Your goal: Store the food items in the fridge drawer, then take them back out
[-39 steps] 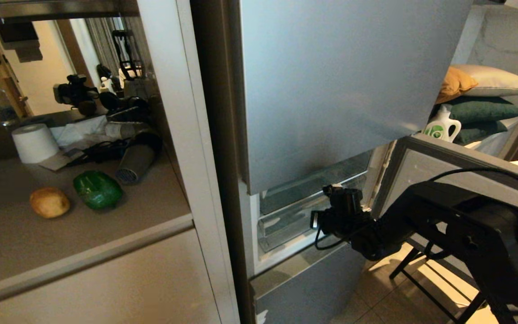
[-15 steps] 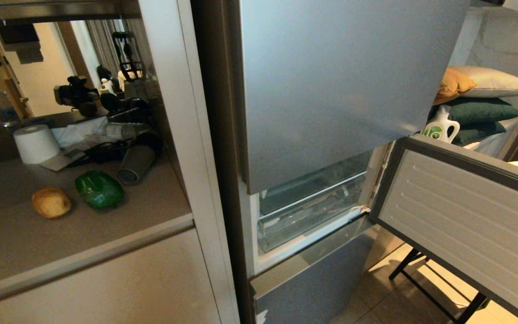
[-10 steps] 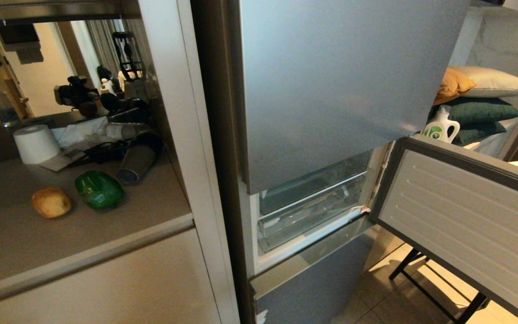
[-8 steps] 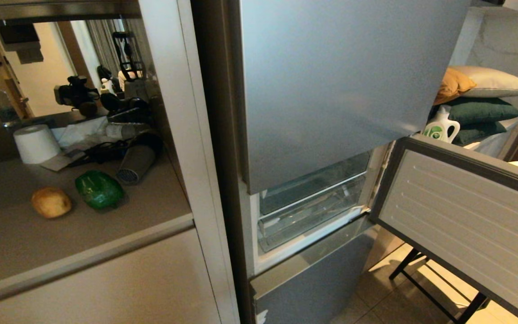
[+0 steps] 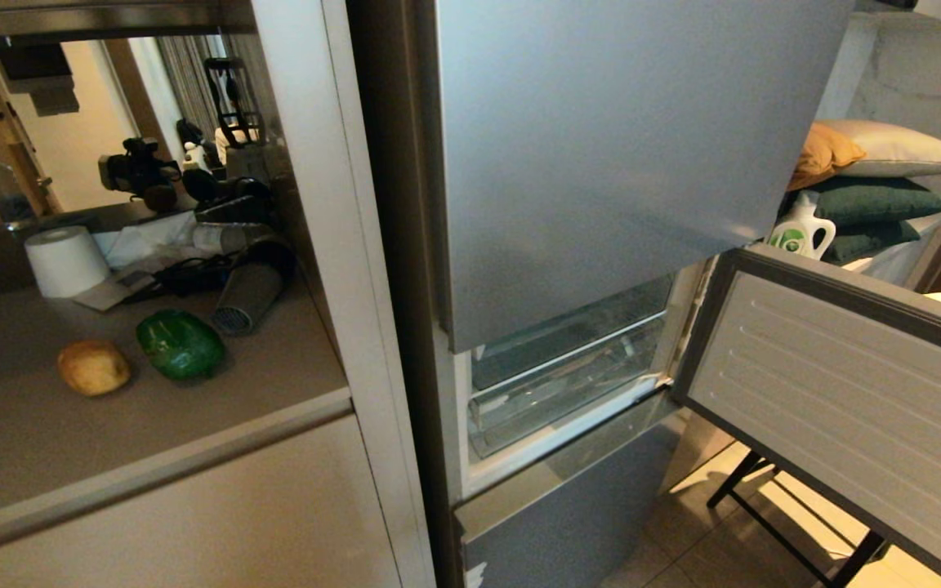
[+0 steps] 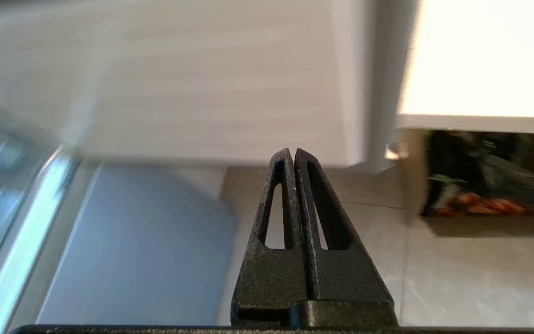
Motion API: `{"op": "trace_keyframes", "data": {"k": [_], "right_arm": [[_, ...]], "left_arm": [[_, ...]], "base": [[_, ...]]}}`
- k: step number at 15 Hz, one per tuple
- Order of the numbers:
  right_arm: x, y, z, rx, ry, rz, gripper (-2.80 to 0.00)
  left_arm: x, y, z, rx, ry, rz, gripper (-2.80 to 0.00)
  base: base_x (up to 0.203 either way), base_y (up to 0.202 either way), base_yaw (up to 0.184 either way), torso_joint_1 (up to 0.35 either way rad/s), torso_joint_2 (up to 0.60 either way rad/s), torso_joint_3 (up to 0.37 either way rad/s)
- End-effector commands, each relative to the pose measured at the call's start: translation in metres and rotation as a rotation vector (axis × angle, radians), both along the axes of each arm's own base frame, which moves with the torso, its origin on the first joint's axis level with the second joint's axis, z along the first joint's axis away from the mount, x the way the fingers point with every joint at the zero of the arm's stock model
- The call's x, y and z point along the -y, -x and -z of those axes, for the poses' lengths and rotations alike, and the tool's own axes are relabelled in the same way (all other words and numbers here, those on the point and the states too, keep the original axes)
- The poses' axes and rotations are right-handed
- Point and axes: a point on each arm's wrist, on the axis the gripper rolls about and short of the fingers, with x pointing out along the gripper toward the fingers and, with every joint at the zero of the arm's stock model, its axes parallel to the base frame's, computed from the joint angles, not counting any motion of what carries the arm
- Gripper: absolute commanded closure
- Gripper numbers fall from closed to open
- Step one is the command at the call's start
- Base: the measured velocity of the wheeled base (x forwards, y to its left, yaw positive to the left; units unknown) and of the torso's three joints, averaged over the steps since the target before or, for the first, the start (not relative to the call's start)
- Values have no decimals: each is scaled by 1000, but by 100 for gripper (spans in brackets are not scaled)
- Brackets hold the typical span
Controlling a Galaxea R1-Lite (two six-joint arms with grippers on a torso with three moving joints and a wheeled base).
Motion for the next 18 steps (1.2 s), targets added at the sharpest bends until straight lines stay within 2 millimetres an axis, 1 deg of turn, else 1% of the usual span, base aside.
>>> {"op": "trace_keyframes", "data": {"k": [1, 3, 5, 7, 8, 10, 14, 16, 18], "right_arm": [[35, 4, 10, -18, -69, 68, 0], [67, 14, 12, -19, -83, 142, 0], [102, 28, 12, -14, -73, 218, 0], [128, 42, 13, -11, -63, 271, 0], [138, 44, 15, -10, -64, 278, 0], [156, 43, 25, 11, -42, 248, 0], [184, 37, 49, 99, 90, 87, 0], [193, 26, 59, 120, 95, 16, 0], [201, 15, 59, 130, 108, -21, 0]], "left_arm": [[0, -1, 3, -11, 0, 0, 0], [0, -1, 3, -11, 0, 1, 0], [0, -1, 3, -11, 0, 0, 0], [0, -1, 3, -11, -1, 0, 0], [0, -1, 3, -11, -1, 0, 0], [0, -1, 3, -11, 0, 1, 0], [0, -1, 3, -11, 0, 0, 0], [0, -1, 3, -11, 0, 0, 0], [0, -1, 3, -11, 0, 0, 0]], "base": [[0, 0, 0, 0, 0, 0], [0, 0, 0, 0, 0, 0], [0, 0, 0, 0, 0, 0], [0, 0, 0, 0, 0, 0], [0, 0, 0, 0, 0, 0], [0, 0, 0, 0, 0, 0], [0, 0, 0, 0, 0, 0], [0, 0, 0, 0, 0, 0], [0, 0, 0, 0, 0, 0]]}}
